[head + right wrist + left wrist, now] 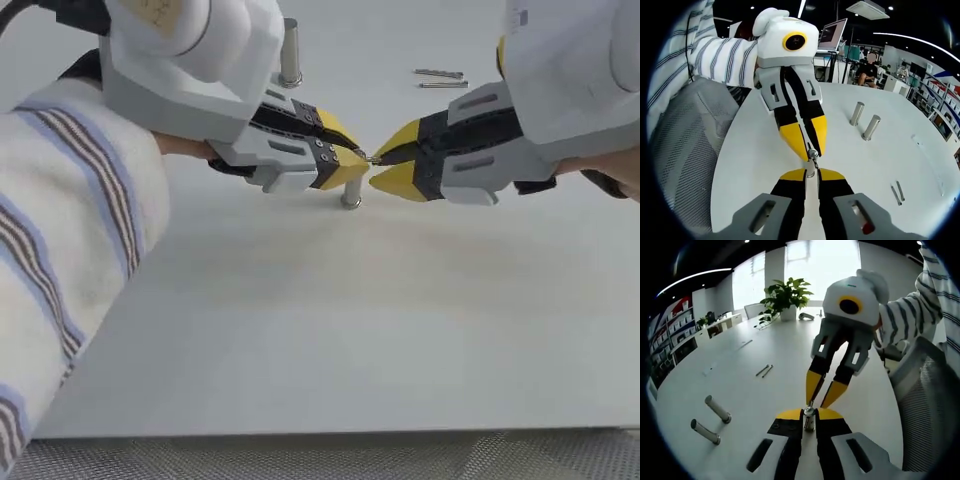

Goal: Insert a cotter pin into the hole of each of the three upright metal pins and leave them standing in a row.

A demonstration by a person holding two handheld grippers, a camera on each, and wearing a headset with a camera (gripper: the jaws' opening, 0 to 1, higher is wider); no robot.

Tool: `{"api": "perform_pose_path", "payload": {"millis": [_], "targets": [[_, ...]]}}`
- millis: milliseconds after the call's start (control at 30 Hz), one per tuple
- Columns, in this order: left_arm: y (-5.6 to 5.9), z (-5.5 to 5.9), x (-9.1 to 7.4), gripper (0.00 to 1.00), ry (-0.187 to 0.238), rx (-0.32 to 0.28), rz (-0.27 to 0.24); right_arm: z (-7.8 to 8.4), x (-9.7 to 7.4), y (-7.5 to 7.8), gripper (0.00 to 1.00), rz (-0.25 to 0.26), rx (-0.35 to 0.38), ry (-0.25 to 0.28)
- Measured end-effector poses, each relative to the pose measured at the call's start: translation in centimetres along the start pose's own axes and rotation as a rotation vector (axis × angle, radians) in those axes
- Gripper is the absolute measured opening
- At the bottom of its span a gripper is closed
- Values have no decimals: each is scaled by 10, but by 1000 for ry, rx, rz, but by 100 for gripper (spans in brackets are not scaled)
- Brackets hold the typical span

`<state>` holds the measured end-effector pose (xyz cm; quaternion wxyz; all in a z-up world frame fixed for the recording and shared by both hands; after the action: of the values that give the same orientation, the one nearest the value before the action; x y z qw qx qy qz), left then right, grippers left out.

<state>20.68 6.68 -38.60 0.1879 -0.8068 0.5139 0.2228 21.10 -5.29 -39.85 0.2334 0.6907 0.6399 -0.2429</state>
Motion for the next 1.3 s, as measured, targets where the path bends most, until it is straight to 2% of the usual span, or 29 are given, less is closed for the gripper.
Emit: {"api": "perform_pose_path", "payload": {"millis": [133, 400, 800, 967, 1033, 1100, 1233, 1300], "targets": [[-4, 2, 1, 5, -1, 3, 1, -1, -5, 0, 0, 10, 17, 21], [-3, 1, -1, 5, -2, 10, 1, -10, -3, -1, 0, 21, 27, 49], [-1, 2, -2, 6, -1, 3, 5, -8, -4, -2, 0, 37, 41, 59], [-1, 3, -2, 6, 3, -2, 6, -5, -5, -5, 0, 49, 74, 74], [-1, 3, -1, 6, 5, -4, 9, -2, -3, -8, 5, 38, 116, 88], [-1, 4, -2, 6, 3, -17, 10, 2, 1, -10, 10, 40, 119, 83], [-2, 4, -3, 7, 8, -25, 5, 8, 8, -12, 11, 37, 151, 86], [-3, 5, -4, 11, 9, -27, 3, 9, 11, -11, 11, 41, 162, 91]]}}
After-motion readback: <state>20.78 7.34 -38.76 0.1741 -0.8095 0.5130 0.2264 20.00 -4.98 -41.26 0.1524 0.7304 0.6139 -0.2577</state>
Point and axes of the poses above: the centre of the closed fingertips' face, and the gripper's own axes: x roughly forward along the fingers, y roughly to its right, z roughly out of its underside, the point moved 8 cm from there along -x, roughly backward along the fingers, and after that the axes turned 8 degrees about -z, right-handed, at the moved point
